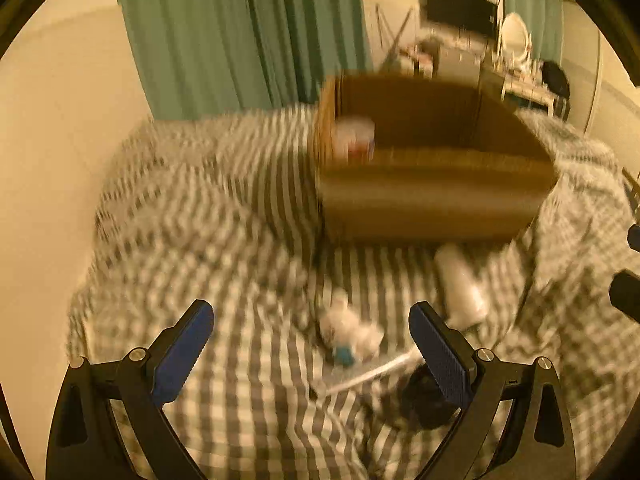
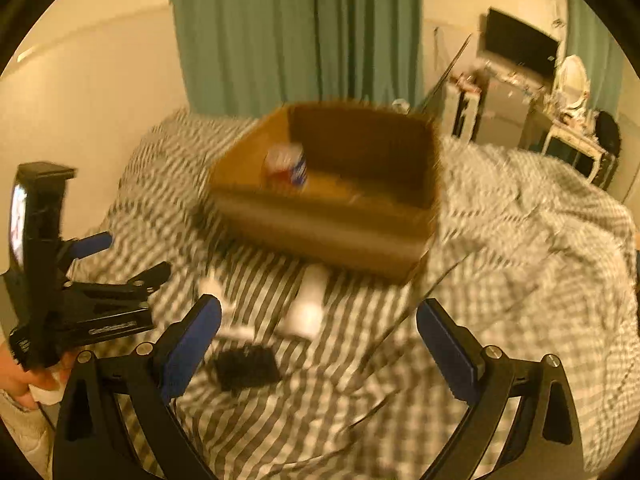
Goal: Organize objects
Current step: 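Reach the left tool to the toothpaste tube while the right tool grasps the black cup, then grasp the toothpaste tube with the left tool while the right tool holds the black cup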
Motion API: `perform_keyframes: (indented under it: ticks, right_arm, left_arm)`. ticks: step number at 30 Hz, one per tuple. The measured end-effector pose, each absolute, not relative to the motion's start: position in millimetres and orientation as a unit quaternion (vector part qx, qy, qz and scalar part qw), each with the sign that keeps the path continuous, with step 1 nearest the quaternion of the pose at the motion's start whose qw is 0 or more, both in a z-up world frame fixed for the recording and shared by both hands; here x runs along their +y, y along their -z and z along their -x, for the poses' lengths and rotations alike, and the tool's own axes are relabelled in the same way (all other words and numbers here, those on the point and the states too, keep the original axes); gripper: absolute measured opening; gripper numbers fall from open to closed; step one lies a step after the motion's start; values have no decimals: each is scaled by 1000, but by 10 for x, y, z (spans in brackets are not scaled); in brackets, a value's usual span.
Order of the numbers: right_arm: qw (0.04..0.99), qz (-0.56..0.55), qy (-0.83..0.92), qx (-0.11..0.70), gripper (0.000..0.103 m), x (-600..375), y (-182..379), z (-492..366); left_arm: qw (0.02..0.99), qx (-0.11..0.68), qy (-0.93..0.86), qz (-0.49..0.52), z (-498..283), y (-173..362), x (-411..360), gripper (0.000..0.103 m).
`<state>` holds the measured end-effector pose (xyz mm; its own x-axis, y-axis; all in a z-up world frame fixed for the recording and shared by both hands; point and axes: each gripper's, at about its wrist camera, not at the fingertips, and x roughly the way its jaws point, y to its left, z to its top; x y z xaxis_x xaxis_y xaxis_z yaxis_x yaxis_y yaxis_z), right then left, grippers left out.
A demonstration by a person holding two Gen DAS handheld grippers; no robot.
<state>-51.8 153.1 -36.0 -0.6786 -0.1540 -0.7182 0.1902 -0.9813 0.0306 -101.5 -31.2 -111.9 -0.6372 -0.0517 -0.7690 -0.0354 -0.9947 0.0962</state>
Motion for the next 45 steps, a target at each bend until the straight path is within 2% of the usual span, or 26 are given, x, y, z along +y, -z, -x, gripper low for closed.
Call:
perform_keyframes:
  ticks: [5, 10, 18, 19, 20, 24, 30, 37, 40, 41, 42, 45]
  right_arm:
    - [131, -447, 885, 13, 98, 1255, 1006, 598]
    - [154, -494, 855, 39, 98, 977, 1516, 697]
    - [164, -534, 829, 31, 98, 794, 1890, 900]
    - [163, -540, 825, 32, 92, 788, 1942, 919]
    - [164, -545, 822, 32, 80, 781, 1970, 929]
    - [163, -536, 827, 39, 79, 792, 1928, 887]
    - [131, -500, 855, 34, 79, 1261, 1450, 842]
    - [92, -473, 876, -10, 79, 1841, 1122, 908]
    - [90, -484, 870, -23, 79, 1883, 1239, 970]
    - [90, -488, 868, -24, 79, 1875, 1261, 992]
    - [91, -489, 867, -23, 79, 1883, 1281, 987]
    - [94, -488, 867, -19, 79, 1864, 1314, 995]
  left_arm:
    - [-10, -47, 889, -456, 1046, 1467, -380, 101]
    - [-21, -37, 886, -461, 1063, 1516, -420, 101]
    - [-16, -38, 881, -471, 1159, 1588, -495, 101]
    - [-16, -35, 880, -474, 1172, 1606, -510, 101]
    - [-15, -31, 877, -479, 1185, 1632, -522, 101]
    - [-21, -33, 871, -489, 1197, 1690, -486, 101]
    - [-48, -56, 861, -504, 1147, 1767, -254, 101]
    - [-89, -61, 836, -538, 1172, 2055, 72, 100]
    - [-99, -67, 829, -547, 1192, 2144, 153, 94]
    - [-100, -72, 826, -551, 1203, 2182, 180, 86]
    - [-100, -74, 823, -554, 1208, 2207, 194, 74]
    - [-107, -72, 818, -560, 1195, 2236, 214, 50]
